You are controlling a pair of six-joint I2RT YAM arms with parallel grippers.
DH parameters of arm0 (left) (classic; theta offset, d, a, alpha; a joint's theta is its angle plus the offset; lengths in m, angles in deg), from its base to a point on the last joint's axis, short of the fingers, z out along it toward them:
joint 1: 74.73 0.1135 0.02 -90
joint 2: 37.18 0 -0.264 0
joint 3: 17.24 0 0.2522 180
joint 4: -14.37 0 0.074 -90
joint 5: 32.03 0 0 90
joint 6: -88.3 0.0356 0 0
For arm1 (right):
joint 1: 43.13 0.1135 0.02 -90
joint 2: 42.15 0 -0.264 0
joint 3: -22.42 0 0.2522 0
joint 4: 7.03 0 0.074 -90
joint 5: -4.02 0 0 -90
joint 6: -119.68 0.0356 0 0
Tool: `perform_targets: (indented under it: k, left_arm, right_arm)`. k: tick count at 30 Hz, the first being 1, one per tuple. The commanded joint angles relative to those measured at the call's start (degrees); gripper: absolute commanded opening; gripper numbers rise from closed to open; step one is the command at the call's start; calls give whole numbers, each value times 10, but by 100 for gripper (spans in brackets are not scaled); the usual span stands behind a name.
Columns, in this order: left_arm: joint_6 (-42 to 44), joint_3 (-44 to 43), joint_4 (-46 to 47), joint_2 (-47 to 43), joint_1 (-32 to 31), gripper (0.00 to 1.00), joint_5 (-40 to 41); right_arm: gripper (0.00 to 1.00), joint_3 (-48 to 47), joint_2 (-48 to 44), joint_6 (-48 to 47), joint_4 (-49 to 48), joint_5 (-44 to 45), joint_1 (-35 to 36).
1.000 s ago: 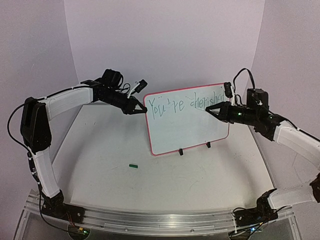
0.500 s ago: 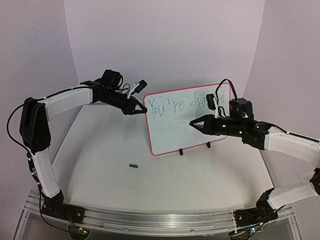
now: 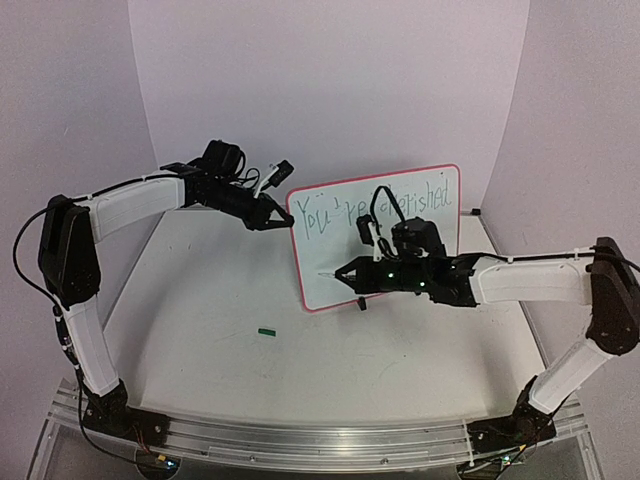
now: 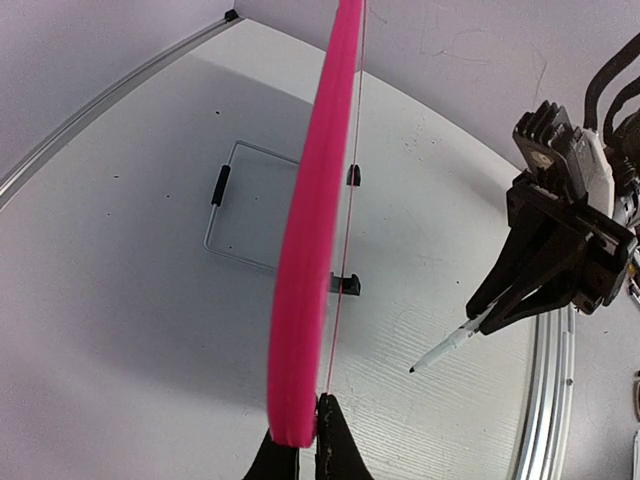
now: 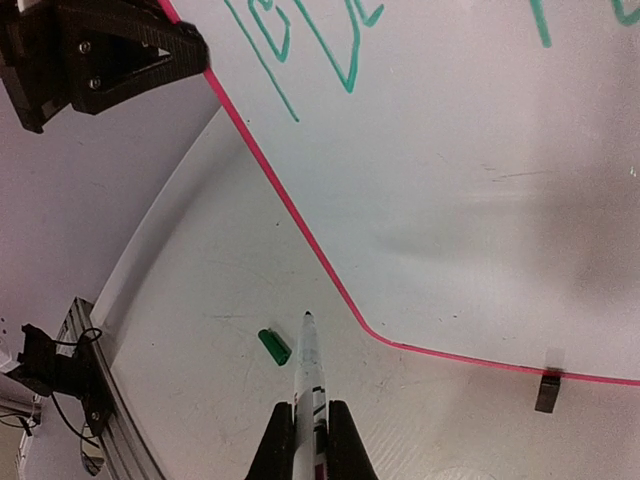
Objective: Write a sentence on the whiteboard
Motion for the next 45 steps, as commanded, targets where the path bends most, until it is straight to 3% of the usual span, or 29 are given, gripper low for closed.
perform_targets:
  k: [1,19,33,45]
  left_arm:
    - [13,13,-18,-13,-2,0,26]
    - [13,13,-16,-15,-2,0,27]
    - [12,13,-17,-15,-2,0,26]
    - [12,12,-18,-18,-2,0,27]
  right_arm:
    - [0,-50,39,-18,-46,31,14]
    - [0,-93,116,-7,-71,99,21]
    - [0,-45,69,12,-69,193,21]
    - [0,-55,54,-10,-73,95,21]
